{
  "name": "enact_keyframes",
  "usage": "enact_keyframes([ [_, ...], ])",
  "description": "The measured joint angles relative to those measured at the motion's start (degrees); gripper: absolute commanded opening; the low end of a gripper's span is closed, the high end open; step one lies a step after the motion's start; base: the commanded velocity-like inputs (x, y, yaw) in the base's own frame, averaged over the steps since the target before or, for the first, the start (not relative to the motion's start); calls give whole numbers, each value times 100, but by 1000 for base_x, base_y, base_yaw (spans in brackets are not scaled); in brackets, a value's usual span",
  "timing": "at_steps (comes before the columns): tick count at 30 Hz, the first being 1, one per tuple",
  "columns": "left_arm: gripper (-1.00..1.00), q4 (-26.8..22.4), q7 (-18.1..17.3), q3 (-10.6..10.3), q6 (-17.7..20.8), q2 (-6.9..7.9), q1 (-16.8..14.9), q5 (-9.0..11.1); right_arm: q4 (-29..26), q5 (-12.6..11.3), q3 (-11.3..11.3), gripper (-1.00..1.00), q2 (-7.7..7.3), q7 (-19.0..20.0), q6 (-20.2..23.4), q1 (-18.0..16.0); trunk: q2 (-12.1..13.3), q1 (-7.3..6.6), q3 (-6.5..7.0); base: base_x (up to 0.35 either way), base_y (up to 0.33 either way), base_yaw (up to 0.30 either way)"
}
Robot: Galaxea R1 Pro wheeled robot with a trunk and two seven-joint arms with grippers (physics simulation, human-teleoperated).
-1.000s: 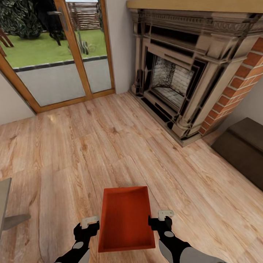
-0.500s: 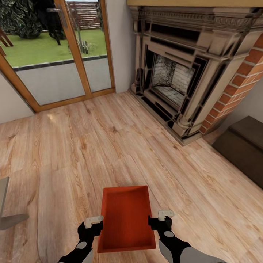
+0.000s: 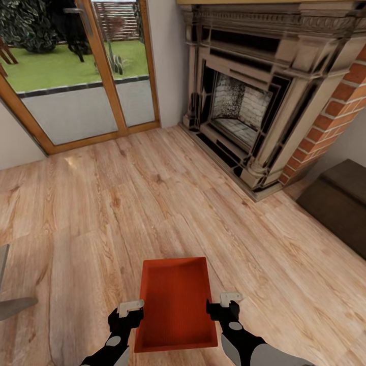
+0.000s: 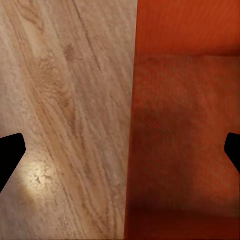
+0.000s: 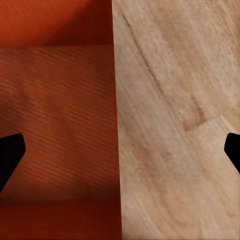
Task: Move the two storage containers from the living room to the garage. In the garage, place one container on the floor and stack the other container on top of it (either order is fine).
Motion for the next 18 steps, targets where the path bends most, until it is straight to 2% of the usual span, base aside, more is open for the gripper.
enact_keyframes([
  [18, 100, 0, 0, 3, 0, 6, 0, 0, 1, 69, 47, 100, 19, 38, 14, 4, -722, 395, -323, 0, 0, 0],
])
